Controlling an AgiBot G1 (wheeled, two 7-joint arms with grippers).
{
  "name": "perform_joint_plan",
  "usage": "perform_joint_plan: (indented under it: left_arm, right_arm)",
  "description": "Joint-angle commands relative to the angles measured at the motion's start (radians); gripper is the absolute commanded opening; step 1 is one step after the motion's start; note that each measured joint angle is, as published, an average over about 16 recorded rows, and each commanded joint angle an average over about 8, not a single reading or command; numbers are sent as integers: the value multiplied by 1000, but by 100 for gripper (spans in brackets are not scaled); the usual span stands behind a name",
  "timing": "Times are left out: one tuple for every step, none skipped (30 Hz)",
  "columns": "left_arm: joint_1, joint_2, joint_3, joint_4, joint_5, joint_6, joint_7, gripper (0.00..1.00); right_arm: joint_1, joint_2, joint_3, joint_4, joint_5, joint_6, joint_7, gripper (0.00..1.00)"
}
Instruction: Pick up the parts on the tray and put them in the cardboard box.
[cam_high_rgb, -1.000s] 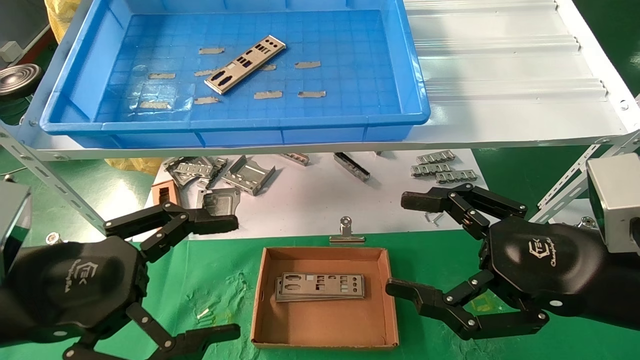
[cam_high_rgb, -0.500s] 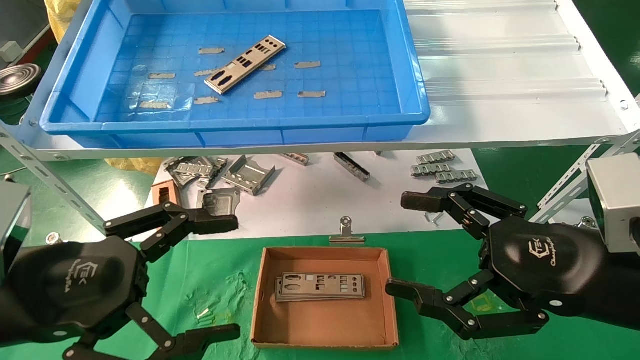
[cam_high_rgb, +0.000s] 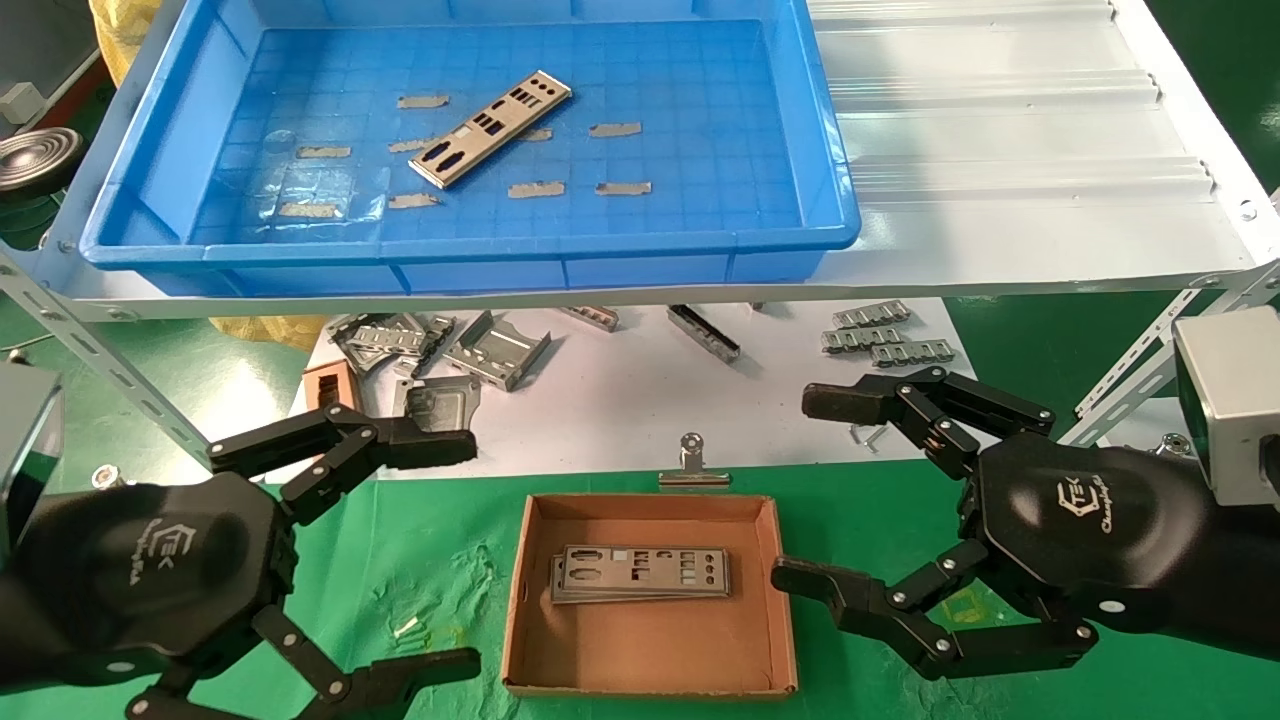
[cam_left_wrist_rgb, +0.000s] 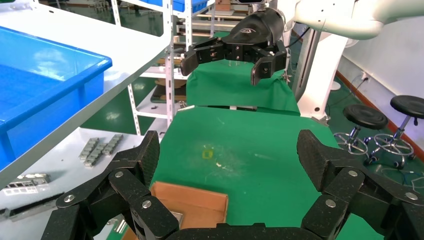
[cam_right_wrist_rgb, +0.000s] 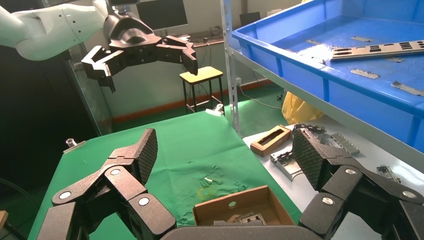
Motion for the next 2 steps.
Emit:
perform_joint_plan:
  left_arm:
    - [0,0,0,0,0,0,0,100]
    - [0,0,0,0,0,0,0,100]
  right_arm:
    - [0,0,0,0,0,0,0,100]
    - [0,0,0,0,0,0,0,100]
